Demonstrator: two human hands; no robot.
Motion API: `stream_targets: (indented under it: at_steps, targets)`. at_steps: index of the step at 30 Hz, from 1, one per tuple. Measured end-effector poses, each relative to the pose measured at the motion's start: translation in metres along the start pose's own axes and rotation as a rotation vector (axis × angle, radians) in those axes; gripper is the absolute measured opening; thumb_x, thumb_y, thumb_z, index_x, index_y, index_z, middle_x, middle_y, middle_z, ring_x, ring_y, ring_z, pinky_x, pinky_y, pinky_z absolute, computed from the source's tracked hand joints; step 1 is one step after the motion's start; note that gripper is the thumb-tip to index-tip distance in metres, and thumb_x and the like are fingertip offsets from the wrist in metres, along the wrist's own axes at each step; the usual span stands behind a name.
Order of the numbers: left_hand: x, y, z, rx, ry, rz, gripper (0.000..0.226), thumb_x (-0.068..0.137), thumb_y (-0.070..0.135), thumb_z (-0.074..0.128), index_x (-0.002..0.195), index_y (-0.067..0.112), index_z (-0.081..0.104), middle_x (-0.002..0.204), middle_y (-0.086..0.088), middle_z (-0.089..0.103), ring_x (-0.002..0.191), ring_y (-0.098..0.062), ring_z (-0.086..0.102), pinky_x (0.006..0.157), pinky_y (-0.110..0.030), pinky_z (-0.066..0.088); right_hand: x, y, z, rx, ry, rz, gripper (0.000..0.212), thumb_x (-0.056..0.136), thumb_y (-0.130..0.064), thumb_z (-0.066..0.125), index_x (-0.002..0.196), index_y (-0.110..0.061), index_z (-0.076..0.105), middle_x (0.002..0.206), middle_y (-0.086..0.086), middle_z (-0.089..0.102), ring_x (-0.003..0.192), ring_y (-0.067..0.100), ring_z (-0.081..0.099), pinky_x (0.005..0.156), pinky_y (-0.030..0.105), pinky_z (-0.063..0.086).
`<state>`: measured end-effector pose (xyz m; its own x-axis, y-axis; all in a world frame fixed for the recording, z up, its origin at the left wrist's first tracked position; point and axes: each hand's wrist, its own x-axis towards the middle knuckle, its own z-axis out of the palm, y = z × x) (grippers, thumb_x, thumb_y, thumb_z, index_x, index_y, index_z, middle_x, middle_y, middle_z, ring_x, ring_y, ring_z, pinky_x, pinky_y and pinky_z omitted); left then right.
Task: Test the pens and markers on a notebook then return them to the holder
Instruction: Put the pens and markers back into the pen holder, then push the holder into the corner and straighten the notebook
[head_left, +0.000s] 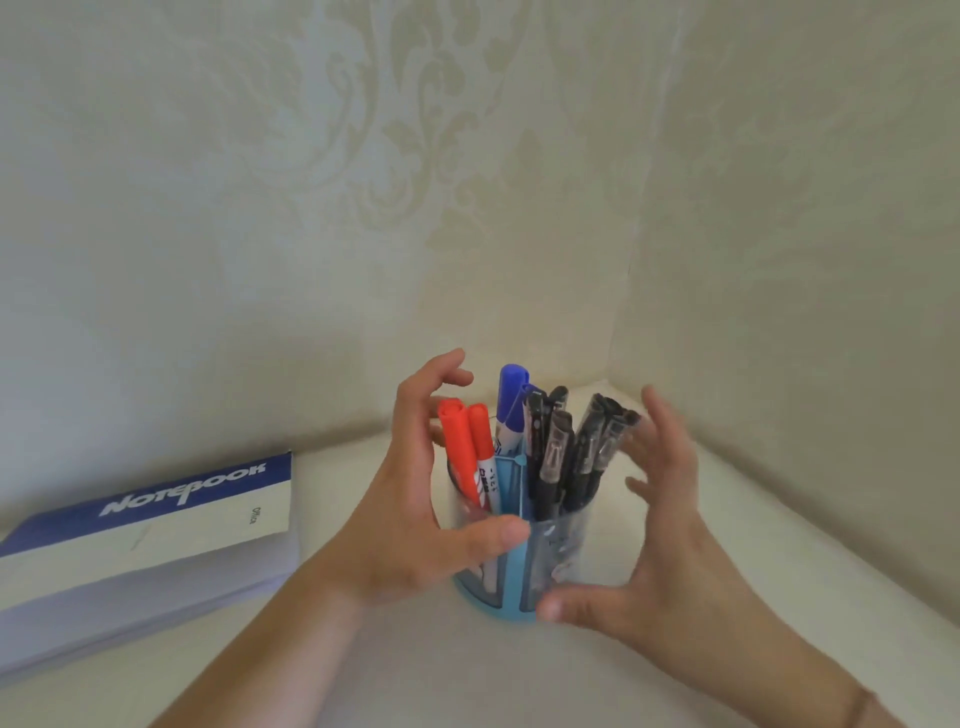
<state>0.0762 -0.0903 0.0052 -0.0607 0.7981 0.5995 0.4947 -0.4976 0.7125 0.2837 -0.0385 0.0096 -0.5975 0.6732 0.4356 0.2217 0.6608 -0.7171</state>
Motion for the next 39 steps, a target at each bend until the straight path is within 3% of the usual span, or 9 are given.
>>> stream_targets:
  at_steps: [4,8,13,18,24,27,31,34,39]
  targets:
    - [0.000,-0.005,0.003,-0.042,-0.023,-0.032,0.105,0.061,0.042,0.079,0.145,0.036,0.016,0.135,0.009,0.034,0.107,-0.015,0.055,0.092,-0.022,0.045,0.006,0.024,0.007,0.013,-0.059,0.155,0.137,0.045,-0.047,0.091,0.135,-0.062,-0.011,0.123,-0.017,0.060,0.108,-0.006,0.059,0.084,-0.001,0.038]
    - [0.001,-0.019,0.007,-0.003,0.021,-0.106,0.110,0.059,0.042,0.086,0.144,0.042,0.016,0.138,0.012,0.035,0.117,-0.022,0.052,0.093,-0.035,0.051,0.011,0.042,-0.008,-0.066,0.046,0.117,0.116,0.052,-0.046,0.088,0.147,-0.038,0.020,0.101,-0.012,0.068,0.094,0.003,0.067,0.080,0.014,0.050]
    - [-0.001,-0.031,0.015,-0.082,-0.049,-0.338,0.086,0.054,0.037,0.087,0.130,0.039,0.046,0.121,0.014,0.057,0.100,-0.016,0.060,0.081,-0.036,0.058,0.014,0.038,-0.003,-0.023,-0.006,0.197,0.084,0.053,-0.053,0.084,0.121,-0.055,0.036,0.112,-0.045,0.054,0.100,-0.015,0.057,0.077,0.001,0.042]
    - [0.017,-0.024,0.036,0.088,-0.013,-0.411,0.071,0.051,0.039,0.091,0.112,0.040,0.054,0.103,0.019,0.064,0.086,-0.003,0.065,0.073,-0.026,0.058,0.020,0.053,-0.018,-0.059,0.109,0.367,0.080,0.059,-0.033,0.090,0.122,-0.039,0.041,0.103,-0.015,0.063,0.082,0.002,0.065,0.067,0.014,0.047]
    - [0.090,-0.042,0.087,0.258,-0.017,-0.427,0.067,0.060,0.039,0.088,0.115,0.031,0.053,0.102,0.017,0.062,0.090,-0.005,0.065,0.079,-0.026,0.054,0.054,0.085,-0.027,-0.064,0.274,0.466,0.035,0.077,-0.019,0.078,0.089,-0.026,0.045,0.074,-0.001,0.062,0.068,0.017,0.061,0.058,0.021,0.045]
    - [0.116,-0.060,0.108,0.252,0.081,-0.450,0.062,0.065,0.032,0.087,0.118,0.025,0.056,0.104,0.011,0.067,0.090,-0.009,0.066,0.082,-0.024,0.053,0.076,0.100,-0.030,-0.010,0.272,0.480,0.032,0.079,-0.029,0.076,0.088,-0.030,0.045,0.079,-0.004,0.064,0.077,0.015,0.065,0.065,0.024,0.049]
    - [0.133,-0.082,0.119,0.185,0.117,-0.457,0.042,0.074,0.021,0.082,0.112,0.019,0.064,0.099,0.009,0.070,0.094,-0.010,0.067,0.076,-0.012,0.047,0.085,0.116,-0.027,-0.008,0.210,0.477,0.049,0.081,-0.017,0.072,0.124,-0.026,0.050,0.117,-0.005,0.062,0.112,0.014,0.059,0.096,0.028,0.047]
    - [0.138,-0.087,0.115,0.232,0.027,-0.467,0.041,0.081,0.022,0.075,0.119,0.017,0.062,0.112,0.002,0.070,0.105,-0.017,0.066,0.088,-0.023,0.050,0.085,0.121,-0.025,-0.089,0.130,0.472,0.067,0.084,-0.019,0.070,0.144,-0.017,0.041,0.140,-0.002,0.051,0.127,0.015,0.050,0.106,0.032,0.042]
    - [0.120,-0.045,0.066,0.556,-0.209,-0.398,0.050,0.088,0.038,0.065,0.133,0.018,0.055,0.132,-0.001,0.059,0.117,-0.017,0.056,0.096,-0.024,0.043,0.080,0.106,-0.024,-0.061,0.203,0.522,0.062,0.085,-0.016,0.069,0.142,-0.016,0.045,0.142,0.001,0.052,0.127,0.020,0.052,0.104,0.030,0.042]
